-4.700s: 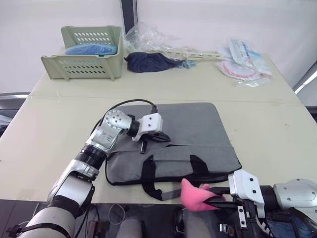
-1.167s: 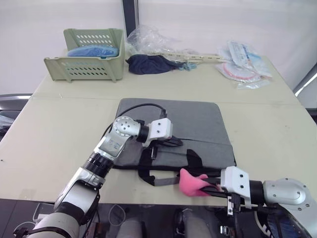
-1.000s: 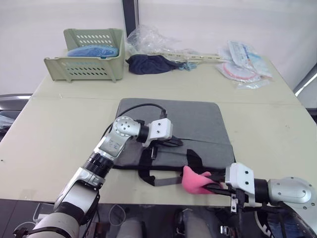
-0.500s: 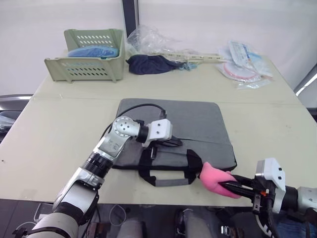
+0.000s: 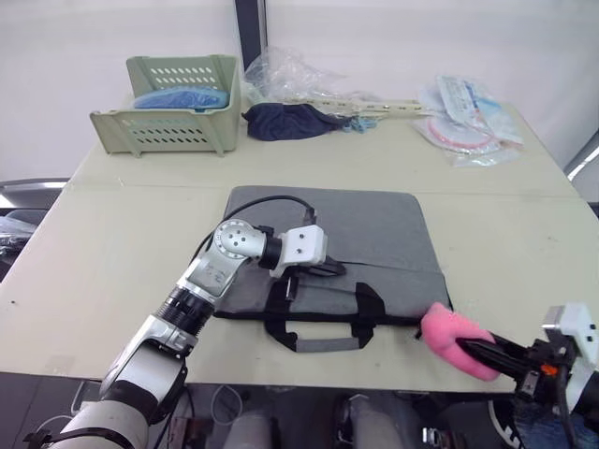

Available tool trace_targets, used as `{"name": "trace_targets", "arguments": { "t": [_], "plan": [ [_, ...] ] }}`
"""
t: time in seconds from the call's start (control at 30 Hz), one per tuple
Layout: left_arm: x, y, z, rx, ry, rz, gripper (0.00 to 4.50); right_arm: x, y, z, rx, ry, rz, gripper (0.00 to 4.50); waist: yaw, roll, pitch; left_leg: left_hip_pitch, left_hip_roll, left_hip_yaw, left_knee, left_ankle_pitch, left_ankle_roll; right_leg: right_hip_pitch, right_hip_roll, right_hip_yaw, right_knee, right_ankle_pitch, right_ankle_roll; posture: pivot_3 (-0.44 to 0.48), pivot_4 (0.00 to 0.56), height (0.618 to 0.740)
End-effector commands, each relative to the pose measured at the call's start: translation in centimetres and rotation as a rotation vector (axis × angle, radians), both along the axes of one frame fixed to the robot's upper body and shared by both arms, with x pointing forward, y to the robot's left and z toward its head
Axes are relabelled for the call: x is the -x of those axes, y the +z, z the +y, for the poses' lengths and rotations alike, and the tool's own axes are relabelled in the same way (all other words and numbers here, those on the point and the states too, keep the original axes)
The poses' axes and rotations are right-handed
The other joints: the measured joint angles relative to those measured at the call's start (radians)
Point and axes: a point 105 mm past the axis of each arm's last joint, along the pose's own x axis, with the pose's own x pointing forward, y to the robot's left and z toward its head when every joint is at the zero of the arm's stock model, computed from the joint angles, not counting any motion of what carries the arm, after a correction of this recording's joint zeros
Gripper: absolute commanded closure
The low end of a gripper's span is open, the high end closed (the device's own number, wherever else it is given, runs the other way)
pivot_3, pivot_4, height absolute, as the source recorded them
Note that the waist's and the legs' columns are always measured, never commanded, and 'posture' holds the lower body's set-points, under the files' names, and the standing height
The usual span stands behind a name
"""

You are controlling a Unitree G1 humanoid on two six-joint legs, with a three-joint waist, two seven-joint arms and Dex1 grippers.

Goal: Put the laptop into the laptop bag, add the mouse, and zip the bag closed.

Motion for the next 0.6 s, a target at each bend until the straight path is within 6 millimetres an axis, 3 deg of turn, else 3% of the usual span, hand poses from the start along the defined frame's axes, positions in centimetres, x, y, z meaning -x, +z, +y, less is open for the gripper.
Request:
{"name": "trace_targets", "arguments": {
  "t": [0.03,0.17,0.47,0.6],
  "plan": [
    [-0.2,-7.0,3.6,-0.246,0.118,0.166,4.5,-0.1,1.4,-2.1,-0.073,-0.109,-0.023,4.48,0.0,0.001,0.0,0.0,0.0,0.0,0.0,0.0,0.0,0.0,0.0,0.0,0.0,0.0,0.0,0.0,0.15,0.74],
    [-0.2,-7.1,3.6,-0.249,0.116,0.164,4.5,-0.7,2.0,-3.0,-0.131,-0.173,-0.025,4.48,0.0,0.003,0.001,0.0,0.0,0.0,-0.001,0.0,0.0,0.0,-0.001,0.001,0.0,-0.001,-0.001,0.0,0.15,0.74],
    [0.2,-7.3,3.7,-0.262,0.09,0.157,4.5,-4.9,2.6,-4.4,-0.232,-0.311,-0.083,4.48,-0.001,0.013,0.003,0.0,-0.002,0.001,-0.005,0.001,0.0,-0.003,-0.002,0.002,-0.002,0.001,0.002,0.0,0.15,0.74],
    [0.4,-7.5,3.9,-0.275,0.085,0.154,4.5,-5.6,2.6,-4.8,-0.233,-0.322,-0.082,4.48,-0.001,0.014,0.003,0.0,-0.003,0.002,-0.012,0.004,-0.003,-0.004,-0.001,0.001,-0.003,0.001,0.002,0.0,0.15,0.74]
  ]
}}
